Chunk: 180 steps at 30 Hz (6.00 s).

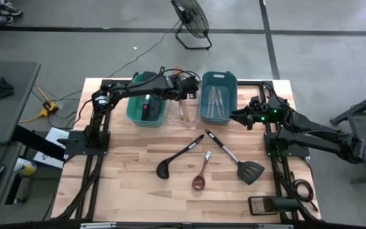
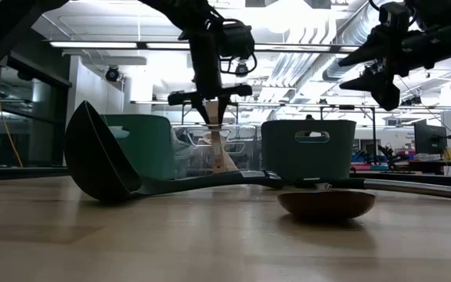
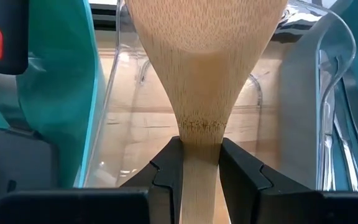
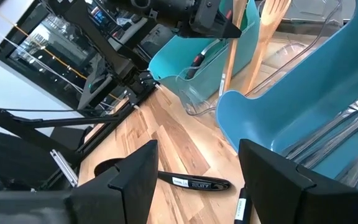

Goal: Pick & Place Kitchen Items
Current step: Put the light brown serving spoon into the transparent bin, then put the black ladle into the transparent bin

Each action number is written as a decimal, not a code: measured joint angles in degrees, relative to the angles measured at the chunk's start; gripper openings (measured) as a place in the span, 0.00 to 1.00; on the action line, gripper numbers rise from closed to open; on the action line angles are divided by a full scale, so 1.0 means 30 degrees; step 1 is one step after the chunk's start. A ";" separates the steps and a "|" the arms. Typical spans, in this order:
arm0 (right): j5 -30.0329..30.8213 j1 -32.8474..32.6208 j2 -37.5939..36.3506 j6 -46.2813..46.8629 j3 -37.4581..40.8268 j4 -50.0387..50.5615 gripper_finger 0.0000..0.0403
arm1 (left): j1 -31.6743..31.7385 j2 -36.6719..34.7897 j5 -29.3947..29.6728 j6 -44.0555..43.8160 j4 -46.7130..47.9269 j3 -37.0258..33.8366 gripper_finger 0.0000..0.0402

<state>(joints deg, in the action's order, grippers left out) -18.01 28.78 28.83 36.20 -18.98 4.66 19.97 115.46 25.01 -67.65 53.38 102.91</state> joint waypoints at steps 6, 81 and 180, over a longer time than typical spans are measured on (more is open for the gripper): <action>0.0181 0.0001 0.0005 -0.0012 0.0000 0.0036 0.53 | 0.0002 -0.0001 0.0005 0.0055 0.0319 0.0000 0.19; 0.0527 0.0005 0.0003 -0.0527 -0.0005 -0.0186 0.53 | -0.2831 0.0452 -0.0948 1.0451 0.5937 0.9410 0.49; -0.1556 -0.0010 0.0005 -0.0626 -0.0007 0.1542 0.53 | -0.9537 -0.2520 -0.4053 0.8557 -0.1783 -0.5482 0.71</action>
<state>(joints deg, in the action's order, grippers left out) -22.68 28.75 28.84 34.32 -19.00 9.28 -8.64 107.90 12.85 -41.98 48.03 86.47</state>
